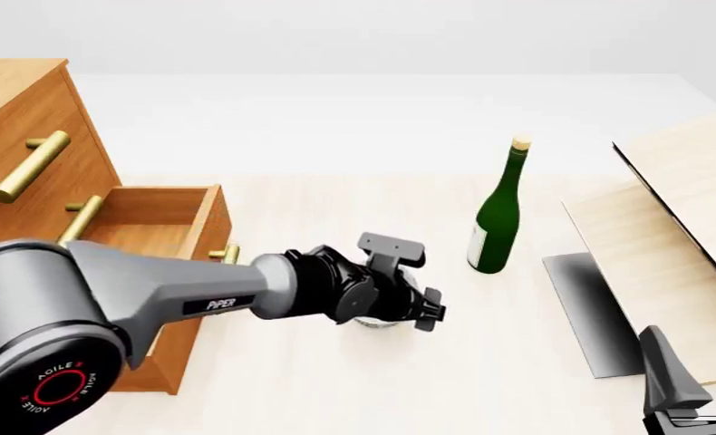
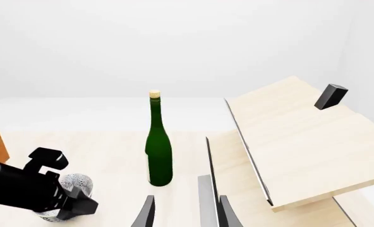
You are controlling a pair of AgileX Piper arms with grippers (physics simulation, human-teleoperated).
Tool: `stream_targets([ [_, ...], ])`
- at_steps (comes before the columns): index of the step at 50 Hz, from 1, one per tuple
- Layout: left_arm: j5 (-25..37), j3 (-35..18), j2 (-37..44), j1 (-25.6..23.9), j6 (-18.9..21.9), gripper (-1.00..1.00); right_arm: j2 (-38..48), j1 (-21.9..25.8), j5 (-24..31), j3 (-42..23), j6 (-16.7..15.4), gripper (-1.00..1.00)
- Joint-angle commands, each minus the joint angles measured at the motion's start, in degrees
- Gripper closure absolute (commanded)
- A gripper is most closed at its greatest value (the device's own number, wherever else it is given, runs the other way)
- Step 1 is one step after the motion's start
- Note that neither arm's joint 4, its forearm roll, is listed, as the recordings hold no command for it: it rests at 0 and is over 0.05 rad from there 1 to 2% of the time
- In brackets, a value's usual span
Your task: Put the bowl in the bottom drawer of the cabinet.
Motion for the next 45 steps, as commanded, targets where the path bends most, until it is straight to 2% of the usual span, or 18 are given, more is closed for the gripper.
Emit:
stream_targets([
  [1, -0.51, 0.23, 0.57, -0.23, -0.49, -1.00, 0.00, 0.00, 0.00, 0.00, 0.01, -1.00],
  [9, -1.39, 1.23, 0.73, -0.96, -1.39, -1.00, 0.00, 0.00, -0.01, 0.00, 0.01, -1.00],
  [45, 0.01, -0.34, 2.36, -0.36, -1.02, -1.00, 0.00, 0.00, 0.00, 0.00, 0.00, -1.00],
])
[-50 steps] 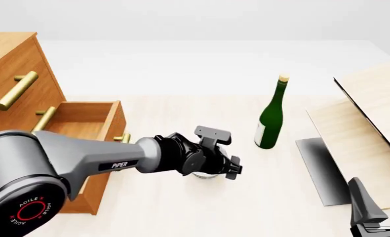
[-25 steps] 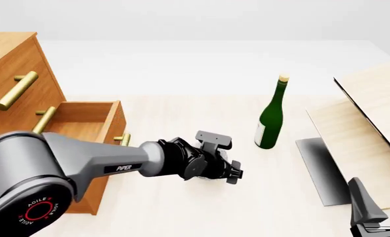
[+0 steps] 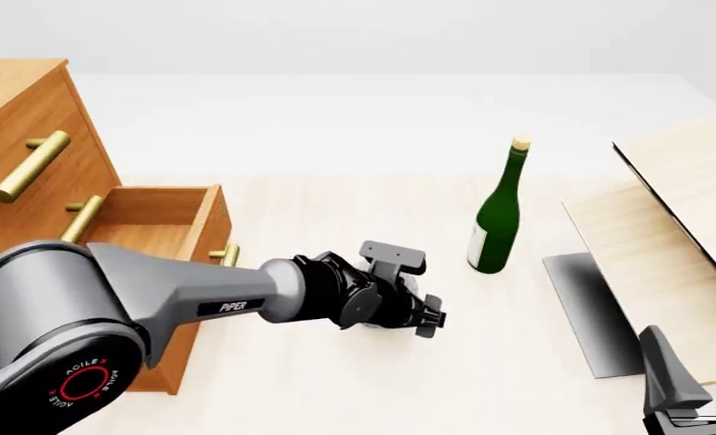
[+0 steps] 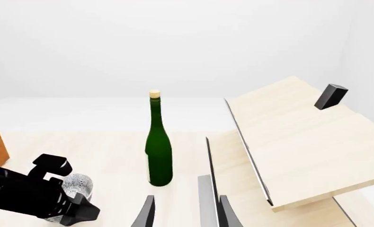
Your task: Put the bowl in the bottom drawer of the cabinet.
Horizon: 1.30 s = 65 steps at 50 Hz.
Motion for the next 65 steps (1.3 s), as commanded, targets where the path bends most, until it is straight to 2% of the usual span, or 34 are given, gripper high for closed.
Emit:
stream_targets([
  [1, -0.11, 0.23, 0.15, -0.19, -0.14, -1.00, 0.00, 0.01, 0.00, 0.00, 0.01, -1.00],
  [4, -0.02, 0.12, 0.09, -0.24, 0.02, -1.00, 0.00, 0.00, 0.01, 0.00, 0.01, -1.00],
  [5, 0.21, -0.16, 0.22, -0.06, 0.22, 1.00, 0.00, 0.01, 0.00, 0.00, 0.00, -1.00],
  [21, -0.49, -0.43, -0.09, 0.30, 1.78, 1.00, 0.00, 0.01, 0.00, 0.00, 0.00, -1.00],
  [30, -2.19, 0.82, -1.56, 1.42, 3.12, 1.00, 0.00, 0.02, 0.00, 0.00, 0.01, -1.00],
  [41, -1.93, 0.58, -4.59, 4.51, 6.68, 1.00, 0.00, 0.00, 0.00, 0.00, 0.00, -1.00],
  [65, -3.00, -0.40, -8.55, 7.19, 8.88, 1.00, 0.00, 0.01, 0.00, 0.00, 0.00, -1.00],
])
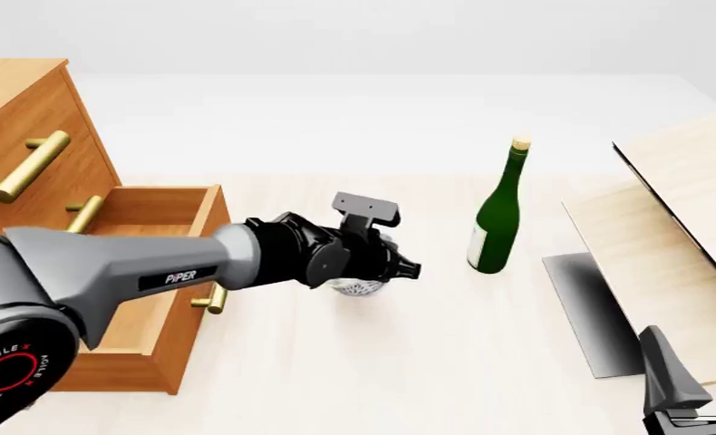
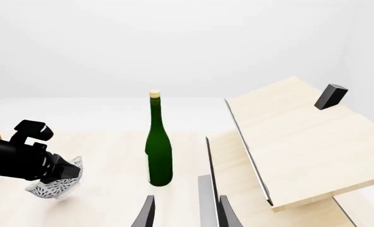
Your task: Put the bowl in the bottom drawer of the cabinet.
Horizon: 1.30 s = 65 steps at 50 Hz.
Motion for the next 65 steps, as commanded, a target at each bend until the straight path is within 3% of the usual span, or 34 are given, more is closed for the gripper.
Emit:
stream_targets([
  [1, -0.86, -0.52, -2.30, 1.26, 1.39, 1.00, 0.00, 0.00, 0.00, 0.00, 0.01, -1.00],
  [65, -7.01, 10.32, -16.94, 8.19, 3.42, 1.00, 0.00, 0.00, -0.01, 0.00, 0.01, -1.00],
])
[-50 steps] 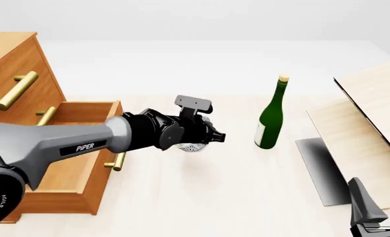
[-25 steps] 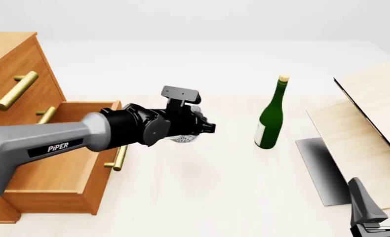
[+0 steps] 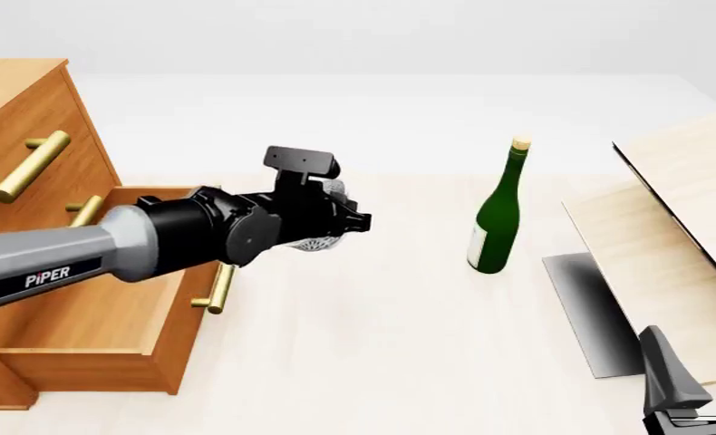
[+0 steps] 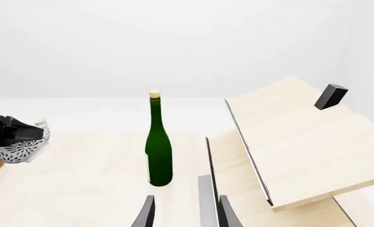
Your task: Put the bowl in the bottom drawer of the cabinet.
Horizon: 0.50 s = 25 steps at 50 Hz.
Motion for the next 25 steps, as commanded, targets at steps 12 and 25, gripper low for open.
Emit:
stream_targets([
  [12, -1.26, 3.80, -4.71, 3.18, 0.20, 1.00, 0.00, -0.01, -0.01, 0.00, 0.01, -1.00],
  [25, -2.15, 4.84, -6.02, 4.41, -0.63, 1.00, 0.00, 0.01, 0.00, 0.00, 0.01, -1.00],
])
